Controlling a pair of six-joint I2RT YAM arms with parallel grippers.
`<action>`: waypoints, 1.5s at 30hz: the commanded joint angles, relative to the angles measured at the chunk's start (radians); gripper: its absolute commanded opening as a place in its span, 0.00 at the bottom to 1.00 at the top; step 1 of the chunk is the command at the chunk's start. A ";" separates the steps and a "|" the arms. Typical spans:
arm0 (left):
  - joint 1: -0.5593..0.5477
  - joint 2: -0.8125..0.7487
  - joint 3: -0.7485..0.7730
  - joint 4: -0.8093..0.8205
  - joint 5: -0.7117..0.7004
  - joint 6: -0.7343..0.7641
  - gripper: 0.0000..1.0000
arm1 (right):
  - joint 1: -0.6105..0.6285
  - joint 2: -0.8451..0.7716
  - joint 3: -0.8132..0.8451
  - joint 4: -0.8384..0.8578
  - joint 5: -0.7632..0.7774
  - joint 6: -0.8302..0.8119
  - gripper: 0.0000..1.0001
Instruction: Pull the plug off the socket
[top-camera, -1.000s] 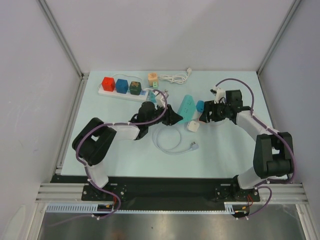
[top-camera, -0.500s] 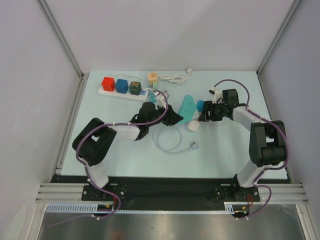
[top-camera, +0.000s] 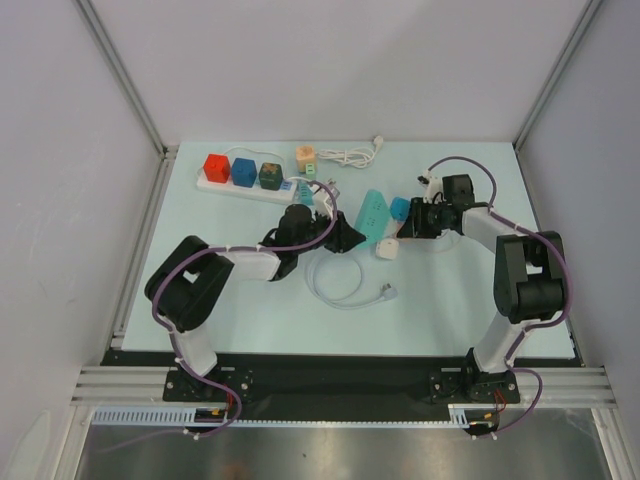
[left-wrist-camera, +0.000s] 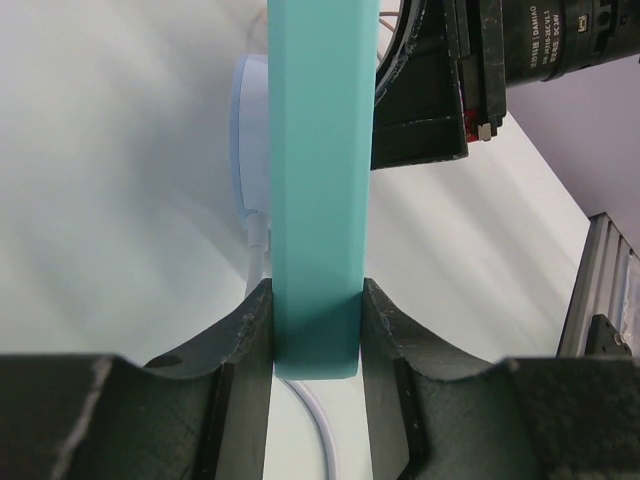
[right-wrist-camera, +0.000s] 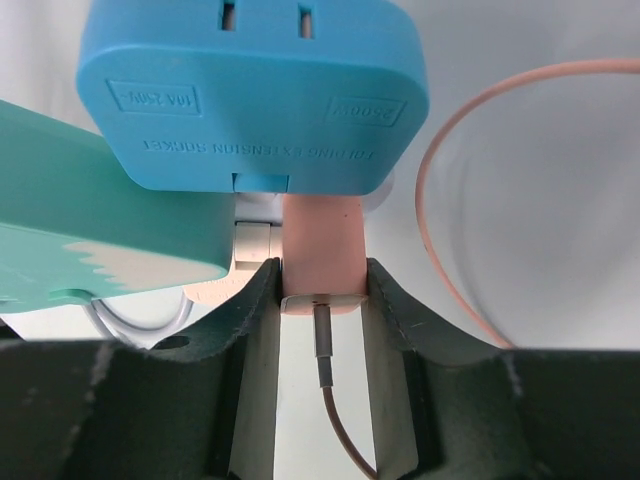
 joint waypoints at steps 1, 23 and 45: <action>-0.012 -0.011 0.025 0.054 0.058 0.031 0.23 | 0.021 -0.002 0.019 0.010 -0.050 0.009 0.00; -0.012 0.134 0.307 -0.213 0.210 0.191 0.06 | 0.010 -0.023 -0.006 0.033 -0.024 0.015 0.00; -0.046 0.078 0.235 0.153 0.379 -0.324 0.00 | -0.080 -0.111 -0.059 0.093 0.021 0.081 0.00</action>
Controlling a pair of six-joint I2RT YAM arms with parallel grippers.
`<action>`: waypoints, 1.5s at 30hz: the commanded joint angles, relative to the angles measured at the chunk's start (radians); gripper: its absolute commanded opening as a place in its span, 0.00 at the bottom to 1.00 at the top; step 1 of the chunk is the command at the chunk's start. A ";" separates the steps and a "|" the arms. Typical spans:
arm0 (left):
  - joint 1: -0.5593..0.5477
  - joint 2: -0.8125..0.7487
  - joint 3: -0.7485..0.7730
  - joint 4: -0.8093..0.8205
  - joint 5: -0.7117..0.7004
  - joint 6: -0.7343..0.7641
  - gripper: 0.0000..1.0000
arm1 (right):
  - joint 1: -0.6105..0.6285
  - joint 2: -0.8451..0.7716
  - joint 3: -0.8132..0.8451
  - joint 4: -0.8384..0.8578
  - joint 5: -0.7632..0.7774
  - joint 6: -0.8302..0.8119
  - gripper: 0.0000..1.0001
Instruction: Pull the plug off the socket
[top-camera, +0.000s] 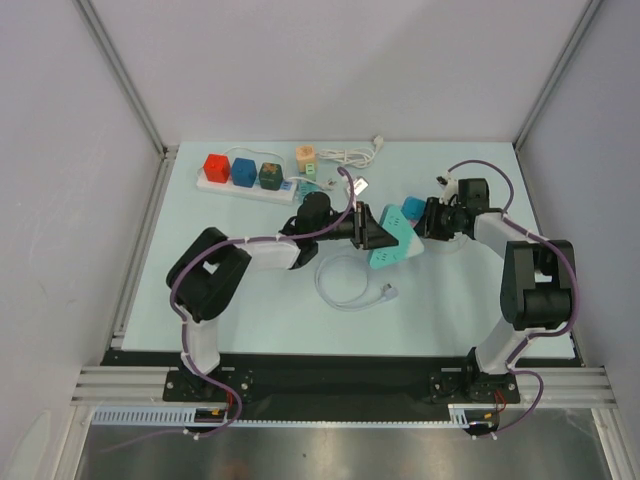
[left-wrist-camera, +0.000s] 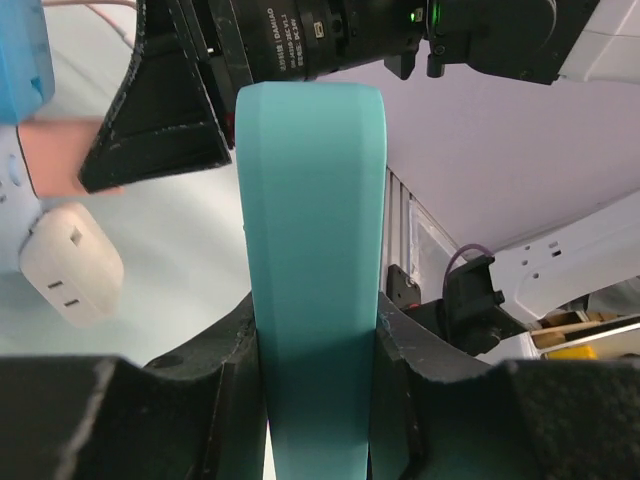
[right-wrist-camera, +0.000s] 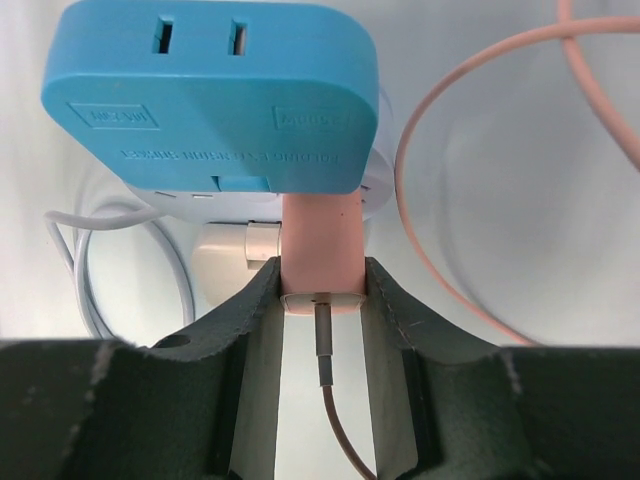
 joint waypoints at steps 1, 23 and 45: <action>0.003 -0.067 0.005 0.042 -0.004 -0.018 0.00 | -0.007 -0.049 0.003 0.061 -0.017 0.009 0.00; 0.574 -0.869 -0.737 -0.401 -0.355 -0.116 0.00 | -0.022 -0.076 0.020 0.009 -0.124 -0.103 0.00; 0.698 -0.577 -0.602 -0.360 -0.497 0.020 0.56 | -0.016 -0.086 0.028 -0.005 -0.162 -0.116 0.00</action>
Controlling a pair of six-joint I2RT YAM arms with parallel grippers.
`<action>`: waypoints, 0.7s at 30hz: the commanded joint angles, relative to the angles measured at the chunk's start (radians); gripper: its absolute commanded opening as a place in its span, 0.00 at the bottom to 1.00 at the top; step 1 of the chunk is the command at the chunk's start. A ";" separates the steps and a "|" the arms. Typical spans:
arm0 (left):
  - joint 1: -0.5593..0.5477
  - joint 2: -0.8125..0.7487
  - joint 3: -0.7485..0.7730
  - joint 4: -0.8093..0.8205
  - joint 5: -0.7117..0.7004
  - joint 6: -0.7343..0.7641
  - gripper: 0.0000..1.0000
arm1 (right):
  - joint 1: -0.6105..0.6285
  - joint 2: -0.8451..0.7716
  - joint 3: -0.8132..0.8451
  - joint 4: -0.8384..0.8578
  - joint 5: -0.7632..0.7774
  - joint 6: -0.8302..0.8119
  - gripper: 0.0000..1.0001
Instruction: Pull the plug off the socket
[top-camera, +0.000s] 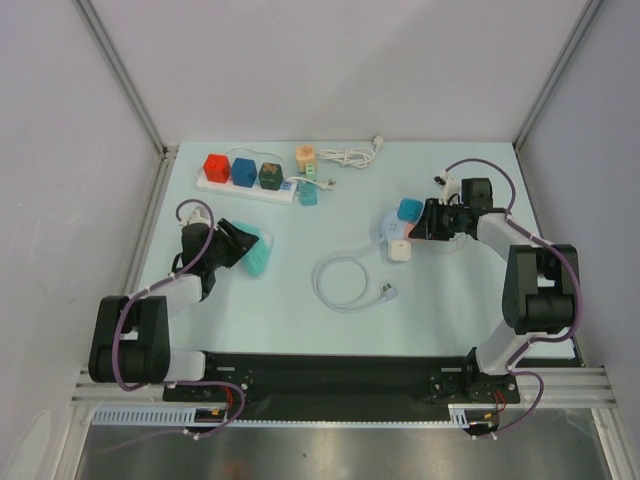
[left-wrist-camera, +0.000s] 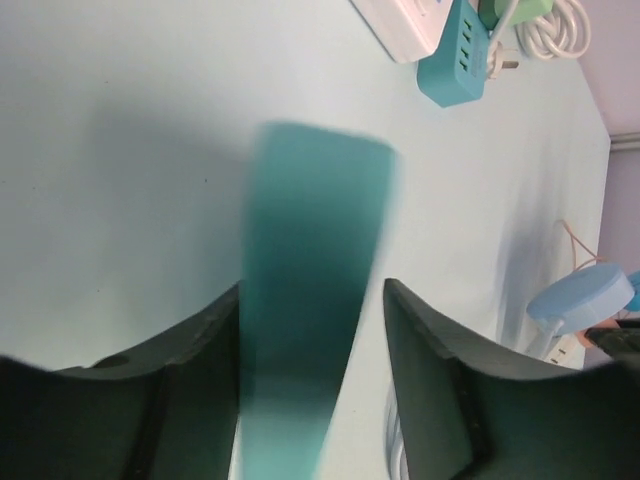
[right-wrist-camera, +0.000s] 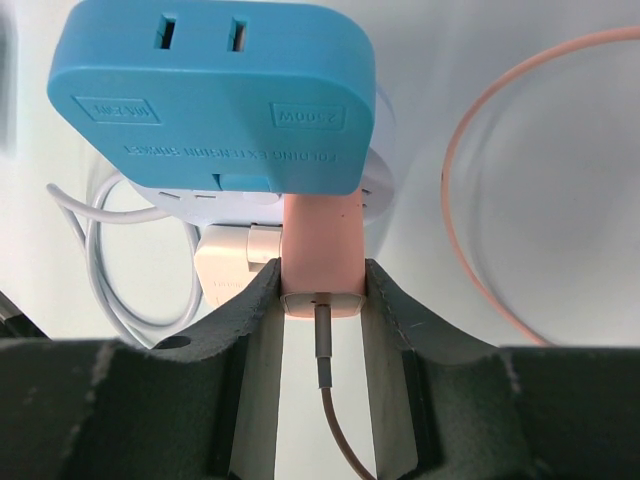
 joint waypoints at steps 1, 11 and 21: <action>0.007 -0.012 0.028 0.040 -0.021 0.053 0.61 | 0.004 -0.054 0.030 0.032 -0.056 -0.010 0.00; 0.007 -0.249 0.011 -0.143 -0.177 0.190 0.86 | 0.021 -0.039 0.037 0.021 -0.048 -0.022 0.00; -0.033 -0.602 -0.018 -0.220 -0.165 0.282 1.00 | 0.027 -0.052 0.039 0.008 -0.088 -0.079 0.00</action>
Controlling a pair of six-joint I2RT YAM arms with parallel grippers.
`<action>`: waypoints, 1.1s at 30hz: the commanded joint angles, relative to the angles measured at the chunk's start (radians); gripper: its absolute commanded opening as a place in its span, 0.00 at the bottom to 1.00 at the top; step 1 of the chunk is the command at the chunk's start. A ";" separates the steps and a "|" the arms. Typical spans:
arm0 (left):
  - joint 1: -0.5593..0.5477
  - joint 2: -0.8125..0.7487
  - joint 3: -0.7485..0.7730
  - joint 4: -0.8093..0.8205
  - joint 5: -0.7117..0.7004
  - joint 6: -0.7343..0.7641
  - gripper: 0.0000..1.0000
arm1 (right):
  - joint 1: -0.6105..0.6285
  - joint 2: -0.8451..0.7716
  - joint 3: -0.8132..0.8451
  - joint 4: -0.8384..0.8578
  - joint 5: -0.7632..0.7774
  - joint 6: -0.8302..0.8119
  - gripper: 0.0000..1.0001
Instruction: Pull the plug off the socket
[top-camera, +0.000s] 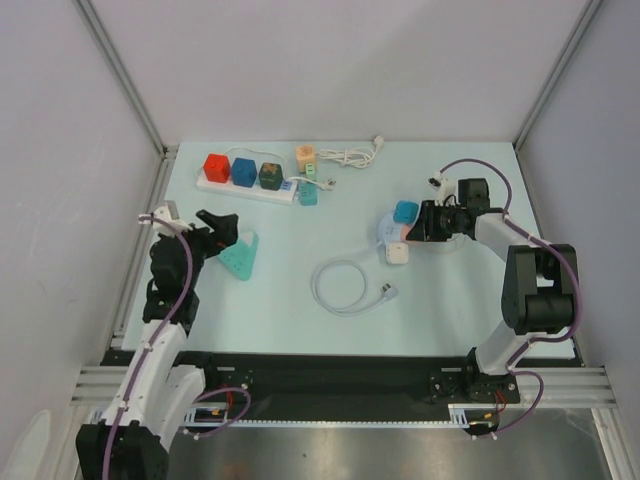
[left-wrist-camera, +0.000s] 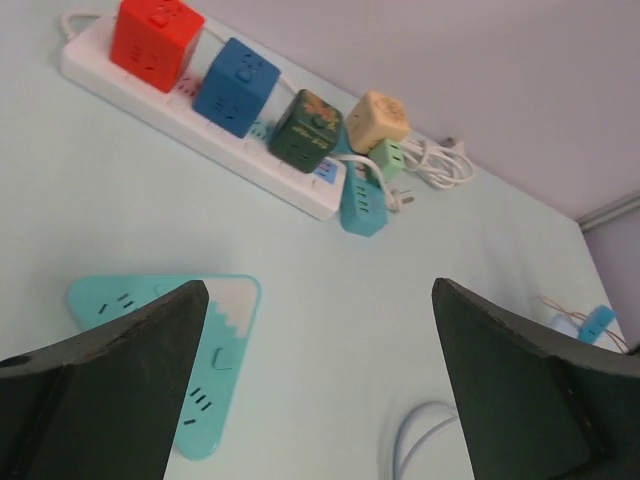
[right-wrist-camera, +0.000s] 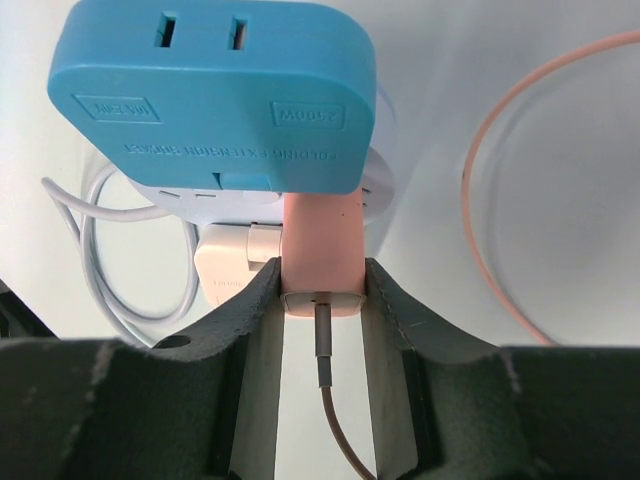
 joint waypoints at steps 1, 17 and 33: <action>-0.034 0.005 -0.011 0.000 0.103 0.051 1.00 | 0.011 -0.053 0.039 0.021 -0.083 -0.041 0.00; -0.638 0.695 0.289 0.313 0.177 0.055 0.99 | 0.015 -0.108 0.018 0.022 -0.176 -0.091 0.00; -0.753 1.105 0.785 0.098 0.186 0.204 0.97 | 0.022 -0.146 0.019 0.015 -0.195 -0.107 0.00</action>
